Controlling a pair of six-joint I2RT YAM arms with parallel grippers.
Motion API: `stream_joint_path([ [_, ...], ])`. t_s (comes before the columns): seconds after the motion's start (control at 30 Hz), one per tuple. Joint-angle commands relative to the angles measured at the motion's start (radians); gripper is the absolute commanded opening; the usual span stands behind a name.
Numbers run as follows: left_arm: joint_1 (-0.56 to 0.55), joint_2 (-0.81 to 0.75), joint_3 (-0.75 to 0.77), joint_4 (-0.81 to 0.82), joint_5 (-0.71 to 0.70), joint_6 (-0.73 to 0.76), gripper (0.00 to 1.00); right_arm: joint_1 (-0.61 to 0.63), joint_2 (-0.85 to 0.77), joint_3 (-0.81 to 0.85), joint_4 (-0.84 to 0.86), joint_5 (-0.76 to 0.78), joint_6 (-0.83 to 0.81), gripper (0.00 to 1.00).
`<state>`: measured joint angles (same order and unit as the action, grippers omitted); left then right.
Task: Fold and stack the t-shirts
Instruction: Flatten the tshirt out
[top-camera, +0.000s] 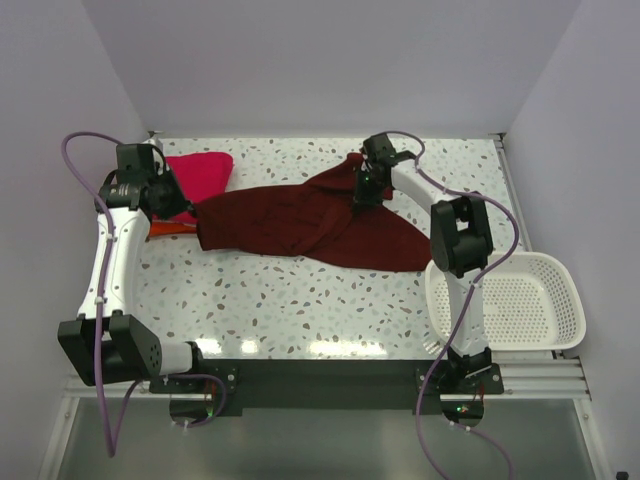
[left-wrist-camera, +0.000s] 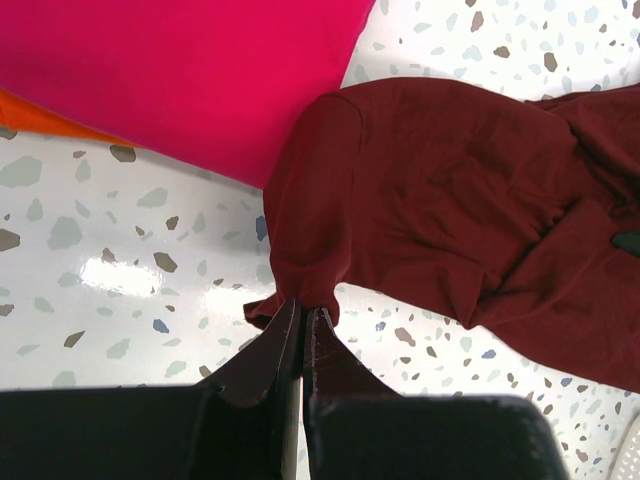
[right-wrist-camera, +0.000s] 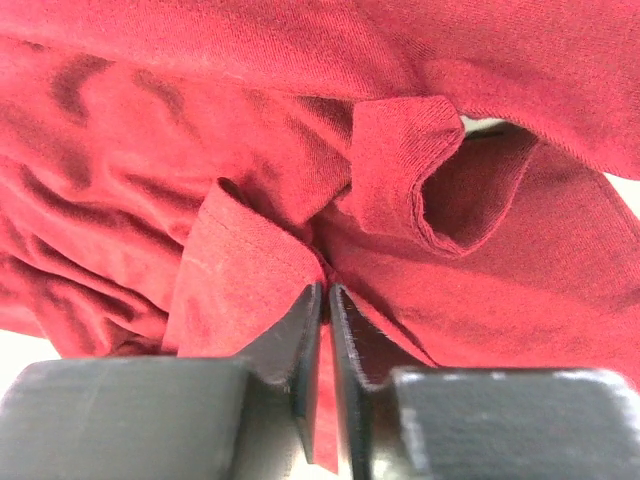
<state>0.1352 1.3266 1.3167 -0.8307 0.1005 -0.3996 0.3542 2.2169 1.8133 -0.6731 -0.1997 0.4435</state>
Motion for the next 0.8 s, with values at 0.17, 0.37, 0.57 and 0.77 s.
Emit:
stream_joint_path([
  [0.17, 0.006, 0.005, 0.016, 0.033, -0.001, 0.030, 0.00, 0.003, -0.042, 0.040, -0.011, -0.003, -0.006, 0.00],
  [0.37, 0.007, 0.028, 0.078, 0.061, -0.010, 0.036, 0.00, -0.038, -0.134, 0.061, -0.028, -0.035, 0.055, 0.00],
  [0.57, 0.007, 0.048, 0.177, 0.131, -0.039, 0.028, 0.00, -0.138, -0.310, 0.127, -0.114, -0.026, 0.066, 0.00],
  [0.77, 0.009, 0.079, 0.262, 0.159, 0.021, -0.018, 0.00, -0.233, -0.471, 0.245, -0.246, 0.016, 0.028, 0.00],
])
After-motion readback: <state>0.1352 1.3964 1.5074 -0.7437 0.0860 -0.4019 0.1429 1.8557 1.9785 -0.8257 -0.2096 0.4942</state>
